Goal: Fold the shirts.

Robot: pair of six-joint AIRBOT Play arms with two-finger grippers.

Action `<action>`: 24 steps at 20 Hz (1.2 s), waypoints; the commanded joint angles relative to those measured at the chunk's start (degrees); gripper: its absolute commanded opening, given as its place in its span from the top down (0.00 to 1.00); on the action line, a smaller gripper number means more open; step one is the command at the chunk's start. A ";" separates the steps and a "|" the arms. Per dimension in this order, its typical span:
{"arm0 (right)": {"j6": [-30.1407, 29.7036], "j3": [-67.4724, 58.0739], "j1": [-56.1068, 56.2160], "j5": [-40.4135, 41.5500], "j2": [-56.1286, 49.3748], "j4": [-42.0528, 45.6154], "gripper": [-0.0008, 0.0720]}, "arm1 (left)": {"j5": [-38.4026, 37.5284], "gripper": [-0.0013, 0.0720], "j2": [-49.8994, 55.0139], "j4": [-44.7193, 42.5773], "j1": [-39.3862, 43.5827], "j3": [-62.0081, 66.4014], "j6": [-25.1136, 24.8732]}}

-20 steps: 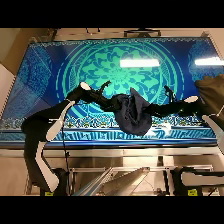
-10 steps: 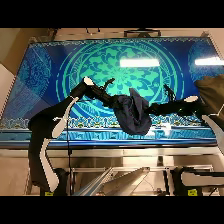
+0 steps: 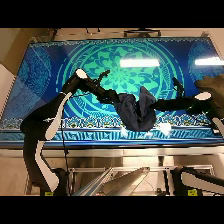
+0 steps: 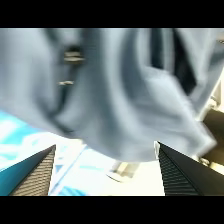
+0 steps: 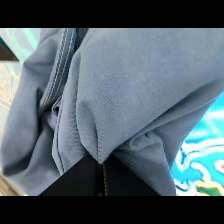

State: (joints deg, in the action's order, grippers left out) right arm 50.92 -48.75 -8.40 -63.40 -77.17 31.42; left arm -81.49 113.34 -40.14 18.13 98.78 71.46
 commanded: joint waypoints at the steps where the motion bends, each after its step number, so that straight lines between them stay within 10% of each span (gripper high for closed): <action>1: 0.52 -0.04 -0.07 -0.94 0.26 0.59 0.97 | 7.69 0.01 0.02 -1.68 -1.99 -4.07 0.68; 8: 0.20 -0.04 -0.07 -0.61 0.26 0.70 0.97 | 10.64 0.07 10.34 8.46 -0.07 3.52 0.48; 11: 0.04 -0.04 -0.09 -0.46 0.26 0.70 0.97 | 8.44 0.90 13.86 8.55 1.49 8.92 0.55; 12: 0.02 -0.04 -0.11 -0.46 0.26 0.70 0.97 | 7.76 0.98 14.14 8.61 1.62 9.68 1.03; 18: 0.50 -0.15 -7.30 -2.82 8.17 -3.02 0.97 | -0.63 0.98 3.52 8.70 -1.51 9.75 1.01; 24: -5.57 -1.53 -21.92 -6.95 33.59 -31.78 0.97 | -4.24 0.98 -21.94 8.68 -6.38 9.75 1.03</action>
State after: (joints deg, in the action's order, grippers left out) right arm 48.27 -49.34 -24.64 -68.82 -54.43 13.67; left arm -84.09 102.41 -31.35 13.76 108.47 72.49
